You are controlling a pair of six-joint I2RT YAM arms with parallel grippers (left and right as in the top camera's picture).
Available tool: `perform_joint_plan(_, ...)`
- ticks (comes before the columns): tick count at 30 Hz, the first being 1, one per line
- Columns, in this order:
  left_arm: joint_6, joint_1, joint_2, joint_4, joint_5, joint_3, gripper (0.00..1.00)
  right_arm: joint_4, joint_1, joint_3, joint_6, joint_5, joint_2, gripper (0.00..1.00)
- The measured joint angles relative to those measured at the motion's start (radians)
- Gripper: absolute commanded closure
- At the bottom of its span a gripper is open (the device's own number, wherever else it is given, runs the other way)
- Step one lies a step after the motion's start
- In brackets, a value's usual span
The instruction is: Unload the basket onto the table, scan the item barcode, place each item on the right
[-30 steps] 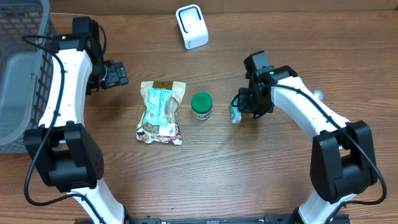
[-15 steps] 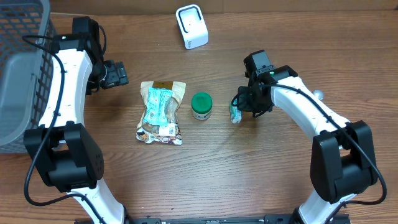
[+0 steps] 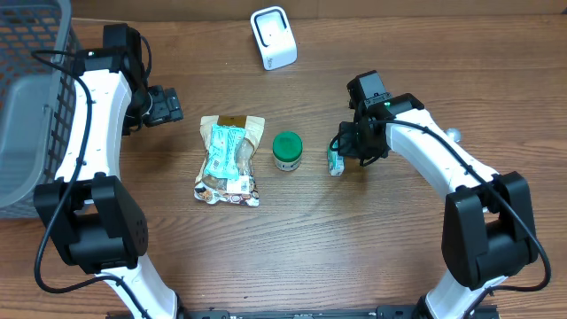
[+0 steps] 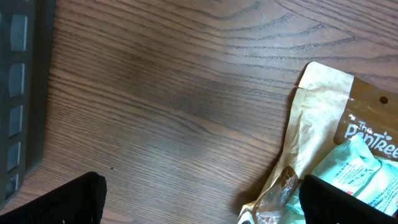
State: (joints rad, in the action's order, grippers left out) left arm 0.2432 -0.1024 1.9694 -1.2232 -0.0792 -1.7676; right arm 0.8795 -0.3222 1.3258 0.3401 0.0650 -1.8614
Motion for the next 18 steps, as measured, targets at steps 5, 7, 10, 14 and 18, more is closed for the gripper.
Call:
perform_joint_plan(5,0.000,0.000,0.000,0.000,0.000,0.000,0.00,0.000,0.000,-0.010,0.000,-0.003,0.000,0.96)
perform_joint_plan(7,0.000,0.000,0.000,0.000,0.000,0.000,0.00,0.002,0.000,-0.010,0.000,-0.004,0.000,0.96)
perform_joint_plan(10,0.000,0.000,0.000,0.000,0.000,0.000,0.00,0.004,0.000,-0.011,-0.001,-0.005,0.000,0.96)
perform_joint_plan(14,0.000,0.000,0.000,0.000,0.000,0.000,0.00,0.004,0.000,-0.016,-0.001,-0.003,0.000,0.96)
perform_joint_plan(18,0.000,0.000,0.000,0.000,0.000,0.000,0.00,0.005,0.000,-0.032,0.000,0.030,0.000,0.96)
